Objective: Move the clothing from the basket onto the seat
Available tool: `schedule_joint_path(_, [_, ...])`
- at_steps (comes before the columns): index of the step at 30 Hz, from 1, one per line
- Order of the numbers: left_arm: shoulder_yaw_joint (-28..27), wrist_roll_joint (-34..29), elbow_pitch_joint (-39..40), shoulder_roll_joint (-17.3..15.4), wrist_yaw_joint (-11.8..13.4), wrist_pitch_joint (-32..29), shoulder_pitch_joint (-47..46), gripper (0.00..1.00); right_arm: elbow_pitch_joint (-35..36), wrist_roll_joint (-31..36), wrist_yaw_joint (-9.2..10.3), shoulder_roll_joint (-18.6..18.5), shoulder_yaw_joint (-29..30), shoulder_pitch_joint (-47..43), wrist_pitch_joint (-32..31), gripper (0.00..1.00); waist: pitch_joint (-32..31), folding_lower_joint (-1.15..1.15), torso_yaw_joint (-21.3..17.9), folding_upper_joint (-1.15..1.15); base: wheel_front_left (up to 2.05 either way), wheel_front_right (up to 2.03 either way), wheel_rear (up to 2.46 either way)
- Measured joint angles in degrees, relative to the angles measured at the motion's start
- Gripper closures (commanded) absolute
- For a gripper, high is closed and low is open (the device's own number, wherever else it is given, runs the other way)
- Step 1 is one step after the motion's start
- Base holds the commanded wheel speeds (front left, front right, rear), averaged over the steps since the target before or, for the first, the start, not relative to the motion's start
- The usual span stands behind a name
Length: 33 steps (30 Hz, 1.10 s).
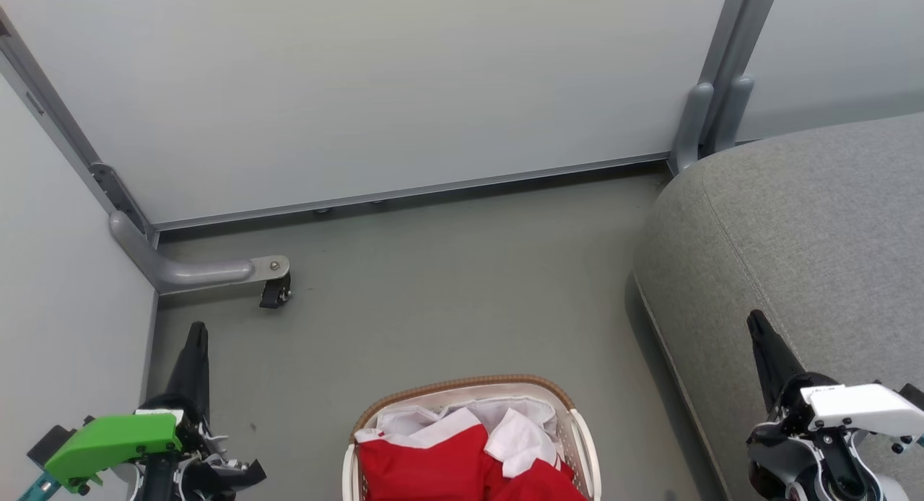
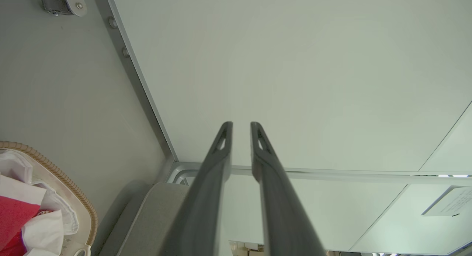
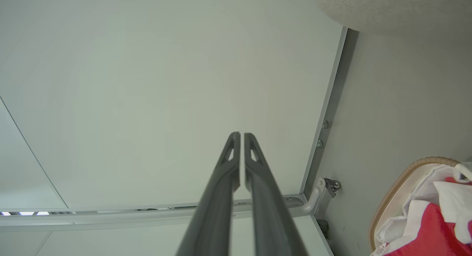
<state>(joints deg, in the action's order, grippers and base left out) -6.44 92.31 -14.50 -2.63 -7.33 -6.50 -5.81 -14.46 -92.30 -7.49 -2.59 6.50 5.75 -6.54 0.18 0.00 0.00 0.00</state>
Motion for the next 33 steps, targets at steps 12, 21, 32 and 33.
schedule_joint_path(12, [1.3,-4.0,-2.7,-0.1,0.2,2.4,1.8,0.0,-1.6,3.1,0.02,-0.3,-2.1,-1.7,2.3,0.0,0.1,0.0,0.0,0.0,0.0,0.0,0.0])
schedule_joint_path(21, [2.1,-16.3,-3.0,-0.7,0.2,4.7,1.7,0.0,-1.5,13.9,0.02,-1.4,-3.3,-1.3,4.6,0.0,0.3,0.0,0.0,0.0,0.0,0.0,0.0])
schedule_joint_path(32, [3.0,-30.2,-3.2,-1.6,0.6,7.2,1.7,0.0,-1.4,27.6,0.02,-1.7,-4.8,-0.3,7.1,0.0,0.4,0.0,-0.1,0.0,0.0,0.0,0.0])
schedule_joint_path(33, [3.1,-31.5,-3.1,-1.6,0.8,7.5,1.7,0.0,-1.4,28.6,0.02,-1.7,-5.0,-0.1,7.5,0.0,0.5,0.0,-0.1,0.0,0.0,0.0,0.0])
